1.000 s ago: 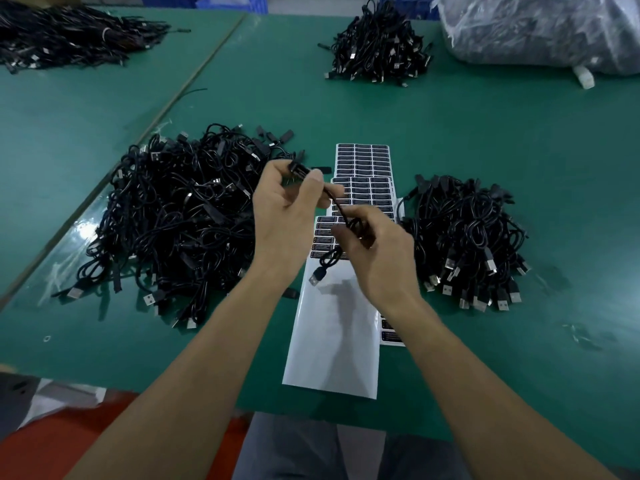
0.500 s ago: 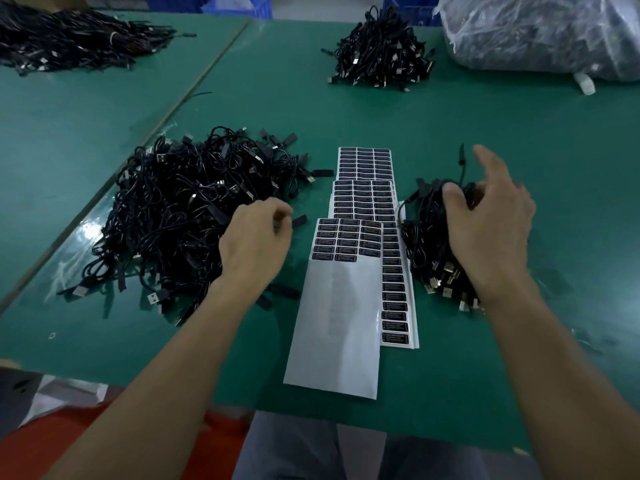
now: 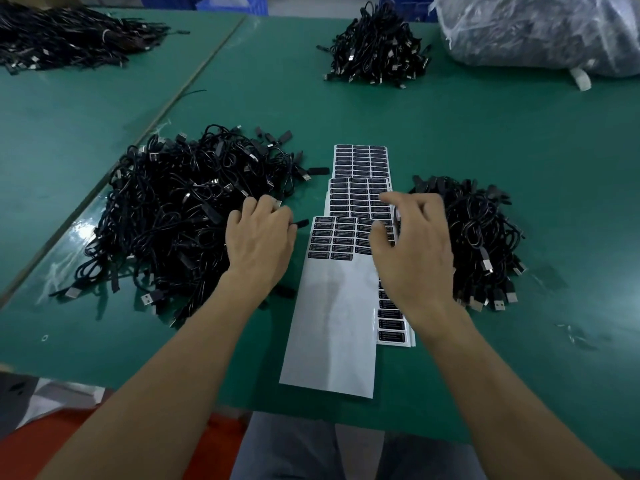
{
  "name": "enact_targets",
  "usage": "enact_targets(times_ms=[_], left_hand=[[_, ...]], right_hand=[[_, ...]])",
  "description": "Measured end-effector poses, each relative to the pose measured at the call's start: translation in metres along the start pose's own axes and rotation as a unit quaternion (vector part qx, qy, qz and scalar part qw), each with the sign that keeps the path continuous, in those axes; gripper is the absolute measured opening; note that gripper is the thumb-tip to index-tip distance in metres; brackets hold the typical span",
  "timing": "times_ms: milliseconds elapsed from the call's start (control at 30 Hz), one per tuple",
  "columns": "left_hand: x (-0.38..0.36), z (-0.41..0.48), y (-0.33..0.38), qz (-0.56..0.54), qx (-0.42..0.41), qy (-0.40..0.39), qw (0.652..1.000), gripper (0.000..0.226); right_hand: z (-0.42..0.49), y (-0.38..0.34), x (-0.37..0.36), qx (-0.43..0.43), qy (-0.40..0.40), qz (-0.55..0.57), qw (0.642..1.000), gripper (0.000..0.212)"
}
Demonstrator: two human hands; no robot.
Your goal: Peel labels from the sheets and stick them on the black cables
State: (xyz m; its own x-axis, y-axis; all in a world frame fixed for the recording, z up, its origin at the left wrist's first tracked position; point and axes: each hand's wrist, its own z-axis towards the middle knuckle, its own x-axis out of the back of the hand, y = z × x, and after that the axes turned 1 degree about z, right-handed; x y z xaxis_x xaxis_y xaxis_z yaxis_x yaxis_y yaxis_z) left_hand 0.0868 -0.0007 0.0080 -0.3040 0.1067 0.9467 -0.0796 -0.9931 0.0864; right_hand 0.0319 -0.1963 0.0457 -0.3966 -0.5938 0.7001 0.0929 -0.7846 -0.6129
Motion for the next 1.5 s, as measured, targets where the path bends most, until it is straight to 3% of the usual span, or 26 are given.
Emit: enact_targets(times_ms=[200, 300, 433, 500, 567, 667, 800, 967, 1033, 1133, 1167, 1300, 1400, 1500], left_hand=[[0.017, 0.003, 0.007, -0.125, -0.028, 0.179, 0.975, 0.02], [0.029, 0.006, 0.018, -0.182, -0.111, 0.279, 0.936, 0.027], [0.04, 0.003, 0.032, -0.21, -0.212, 0.363, 0.883, 0.005], [0.039, -0.001, 0.034, -0.242, -0.24, 0.32, 0.884, 0.007], [0.035, -0.009, 0.034, -0.262, -0.224, 0.209, 0.915, 0.009], [0.029, -0.017, 0.03, -0.235, -0.16, 0.033, 0.958, 0.027], [0.036, -0.004, 0.028, -0.222, -0.105, -0.04, 0.969, 0.025], [0.05, 0.01, 0.017, -0.31, -0.036, -0.046, 0.949, 0.022], [0.051, 0.015, 0.013, -0.297, -0.024, -0.094, 0.95, 0.024], [0.042, 0.016, 0.012, -0.242, -0.012, -0.194, 0.95, 0.026], [0.036, 0.014, 0.013, -0.231, -0.012, -0.208, 0.95, 0.026], [0.014, 0.003, 0.017, -0.323, -0.023, -0.182, 0.928, 0.019], [-0.002, -0.007, 0.019, -0.396, -0.023, -0.159, 0.904, 0.013], [-0.009, -0.014, 0.021, -0.449, -0.026, -0.123, 0.885, 0.027]], right_hand=[[-0.005, -0.004, -0.01, 0.0, -0.04, 0.032, 0.999, 0.029], [-0.005, -0.007, -0.012, -0.052, -0.105, 0.002, 0.993, 0.034], [-0.008, -0.009, -0.015, -0.121, -0.202, -0.09, 0.968, 0.056], [-0.01, -0.01, -0.017, -0.14, -0.246, -0.124, 0.951, 0.077], [-0.013, -0.01, -0.02, -0.144, -0.265, -0.143, 0.943, 0.09], [-0.02, -0.007, -0.022, -0.123, -0.241, -0.102, 0.957, 0.088], [-0.021, -0.001, -0.026, -0.129, -0.224, -0.023, 0.966, 0.084], [-0.016, 0.001, -0.031, -0.153, -0.195, 0.047, 0.968, 0.088], [-0.014, 0.001, -0.032, -0.176, -0.202, 0.083, 0.96, 0.087], [-0.009, 0.002, -0.031, -0.201, -0.211, 0.102, 0.951, 0.057], [-0.008, 0.003, -0.031, -0.2, -0.207, 0.108, 0.951, 0.042], [-0.003, 0.007, -0.028, -0.224, -0.178, 0.195, 0.938, 0.018], [-0.001, 0.008, -0.027, -0.251, -0.159, 0.234, 0.926, 0.014], [0.002, 0.009, -0.028, -0.265, -0.157, 0.277, 0.91, 0.007]])
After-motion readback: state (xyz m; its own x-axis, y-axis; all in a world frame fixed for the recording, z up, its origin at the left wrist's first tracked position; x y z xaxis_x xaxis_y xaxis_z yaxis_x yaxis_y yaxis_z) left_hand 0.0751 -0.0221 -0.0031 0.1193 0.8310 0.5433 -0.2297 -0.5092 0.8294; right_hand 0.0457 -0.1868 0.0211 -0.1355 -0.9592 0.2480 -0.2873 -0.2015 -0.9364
